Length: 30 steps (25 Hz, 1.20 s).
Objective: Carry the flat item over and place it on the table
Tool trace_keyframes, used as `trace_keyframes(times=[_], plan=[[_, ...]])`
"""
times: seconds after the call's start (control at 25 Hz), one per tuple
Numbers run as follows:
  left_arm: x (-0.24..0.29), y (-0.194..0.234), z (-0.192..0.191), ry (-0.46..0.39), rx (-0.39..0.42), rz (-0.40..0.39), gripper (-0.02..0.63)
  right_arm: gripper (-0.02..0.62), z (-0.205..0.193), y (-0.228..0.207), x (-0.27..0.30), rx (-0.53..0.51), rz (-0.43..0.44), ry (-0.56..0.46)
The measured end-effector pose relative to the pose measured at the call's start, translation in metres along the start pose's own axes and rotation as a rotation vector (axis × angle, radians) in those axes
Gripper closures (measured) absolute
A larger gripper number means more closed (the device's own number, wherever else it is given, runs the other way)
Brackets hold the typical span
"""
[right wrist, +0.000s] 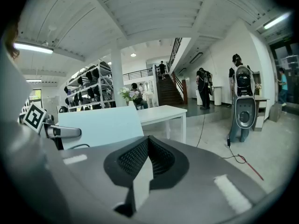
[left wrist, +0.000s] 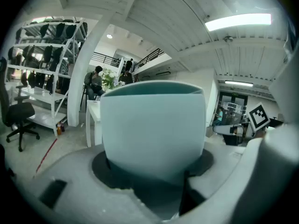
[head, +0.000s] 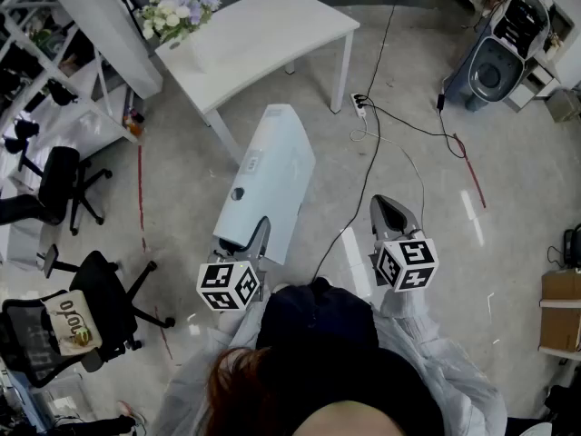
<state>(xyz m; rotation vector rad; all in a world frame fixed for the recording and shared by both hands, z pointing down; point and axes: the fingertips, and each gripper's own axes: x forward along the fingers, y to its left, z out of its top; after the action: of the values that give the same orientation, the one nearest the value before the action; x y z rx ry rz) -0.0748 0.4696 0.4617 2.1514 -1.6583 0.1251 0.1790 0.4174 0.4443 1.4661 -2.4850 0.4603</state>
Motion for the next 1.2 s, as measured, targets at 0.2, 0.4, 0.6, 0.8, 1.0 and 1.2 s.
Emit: trace_keyframes(times=[0.2,0.4,0.6,0.8,1.0,1.2], plan=[[-0.007,-0.006,-0.008,0.004,0.022,0.007,0.337,0.584,-0.006,0.005,-0.006,0.007,0.006,-0.005],[-0.011,-0.011,-0.016,0.005,0.027,0.024,0.337,0.584,-0.017,0.005,-0.012,0.027,0.011,0.001],[-0.014,-0.013,-0.019,0.004,0.008,0.026,0.337,0.584,-0.024,0.008,-0.009,0.035,0.015,0.020],[0.000,-0.006,-0.019,0.012,0.008,0.029,0.337,0.584,-0.027,0.007,0.005,0.037,0.022,0.034],[0.033,0.007,-0.007,0.019,0.008,0.017,0.337,0.584,-0.020,-0.001,0.037,0.054,0.020,0.035],[0.088,0.030,0.022,0.017,0.014,0.013,0.337,0.584,0.004,-0.020,0.088,0.056,0.019,0.034]])
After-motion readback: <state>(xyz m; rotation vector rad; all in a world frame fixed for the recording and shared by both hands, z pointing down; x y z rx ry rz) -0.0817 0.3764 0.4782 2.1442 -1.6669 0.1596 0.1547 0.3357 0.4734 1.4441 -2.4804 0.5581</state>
